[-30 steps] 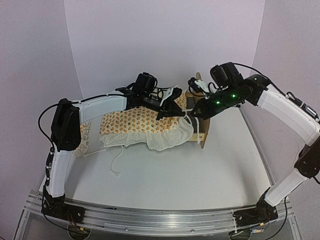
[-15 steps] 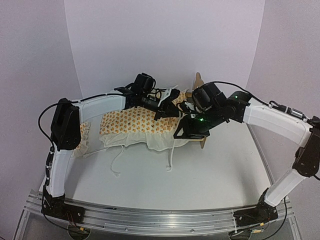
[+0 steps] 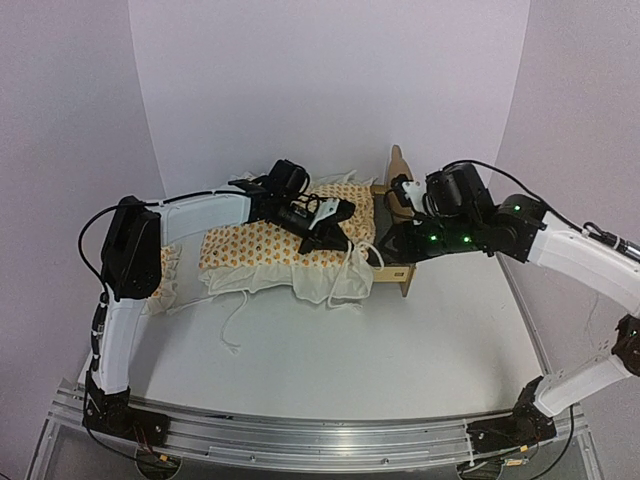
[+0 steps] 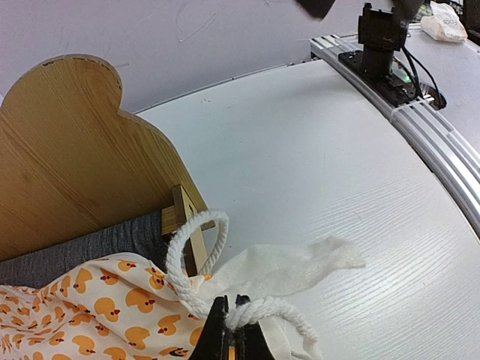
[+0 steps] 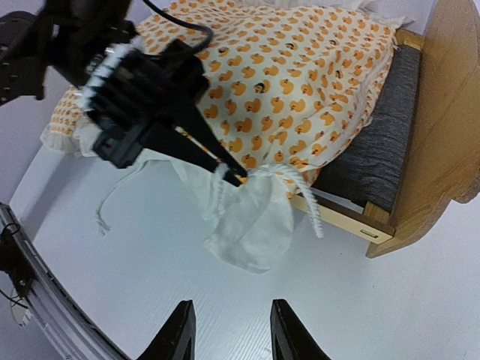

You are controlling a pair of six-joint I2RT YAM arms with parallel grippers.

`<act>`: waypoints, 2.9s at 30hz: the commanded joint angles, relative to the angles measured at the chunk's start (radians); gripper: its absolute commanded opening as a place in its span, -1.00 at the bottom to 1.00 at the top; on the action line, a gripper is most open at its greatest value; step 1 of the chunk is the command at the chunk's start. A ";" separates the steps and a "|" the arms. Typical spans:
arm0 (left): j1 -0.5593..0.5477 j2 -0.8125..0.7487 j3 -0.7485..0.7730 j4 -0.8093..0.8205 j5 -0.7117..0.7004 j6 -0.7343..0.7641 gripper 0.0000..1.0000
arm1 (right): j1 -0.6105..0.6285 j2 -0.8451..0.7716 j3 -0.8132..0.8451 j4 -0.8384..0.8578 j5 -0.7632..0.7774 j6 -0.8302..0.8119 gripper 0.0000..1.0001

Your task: Set up the pet bed

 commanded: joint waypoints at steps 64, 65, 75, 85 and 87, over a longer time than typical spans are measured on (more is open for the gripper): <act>0.066 -0.034 0.037 -0.015 0.045 -0.054 -1.00 | -0.079 0.245 0.366 -0.006 0.253 -0.215 -1.00; 0.067 -0.035 0.036 -0.015 0.043 -0.053 -1.00 | -0.079 0.248 0.375 -0.006 0.248 -0.211 -1.00; 0.067 -0.034 0.030 -0.017 0.041 -0.045 -1.00 | -0.081 0.356 0.397 -0.005 0.395 -0.324 -1.00; 0.069 -0.040 -0.008 -0.031 0.014 -0.007 -1.00 | -0.134 0.568 0.421 0.000 0.277 -0.327 -1.00; 0.069 -0.040 -0.017 -0.033 0.007 -0.002 -1.00 | -0.146 0.587 0.419 -0.002 0.275 -0.330 -1.00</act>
